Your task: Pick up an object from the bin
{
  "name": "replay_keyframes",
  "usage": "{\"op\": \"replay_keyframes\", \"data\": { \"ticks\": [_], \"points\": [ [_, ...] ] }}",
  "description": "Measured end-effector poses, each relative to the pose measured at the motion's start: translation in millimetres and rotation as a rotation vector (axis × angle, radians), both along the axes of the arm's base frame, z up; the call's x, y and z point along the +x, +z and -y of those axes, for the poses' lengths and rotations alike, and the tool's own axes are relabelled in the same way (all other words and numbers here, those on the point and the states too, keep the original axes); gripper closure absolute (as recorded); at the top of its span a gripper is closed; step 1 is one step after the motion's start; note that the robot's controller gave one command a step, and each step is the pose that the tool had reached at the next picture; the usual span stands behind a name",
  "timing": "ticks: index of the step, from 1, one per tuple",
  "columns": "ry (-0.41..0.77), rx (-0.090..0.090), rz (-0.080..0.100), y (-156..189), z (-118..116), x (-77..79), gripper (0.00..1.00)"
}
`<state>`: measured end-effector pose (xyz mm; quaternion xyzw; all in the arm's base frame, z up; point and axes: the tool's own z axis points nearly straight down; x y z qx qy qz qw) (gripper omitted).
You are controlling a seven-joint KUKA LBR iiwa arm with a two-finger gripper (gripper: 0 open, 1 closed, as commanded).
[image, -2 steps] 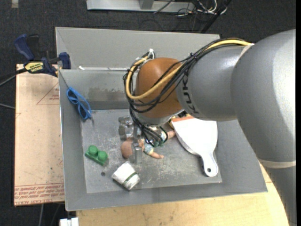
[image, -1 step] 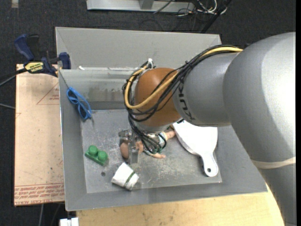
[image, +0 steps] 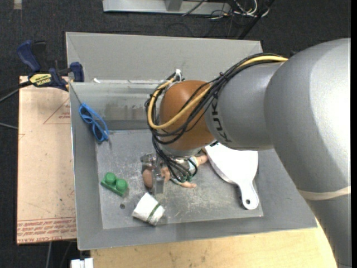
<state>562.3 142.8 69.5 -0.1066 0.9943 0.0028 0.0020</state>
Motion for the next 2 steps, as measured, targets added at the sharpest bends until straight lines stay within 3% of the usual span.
{"op": "replay_keyframes", "data": {
  "ticks": [1, 2],
  "points": [
    [-0.004, 0.002, 0.002, 128.6, -9.2, 11.9, 1.0],
    [-0.004, 0.002, 0.001, 128.2, -9.2, 11.7, 1.0]
  ]
}}
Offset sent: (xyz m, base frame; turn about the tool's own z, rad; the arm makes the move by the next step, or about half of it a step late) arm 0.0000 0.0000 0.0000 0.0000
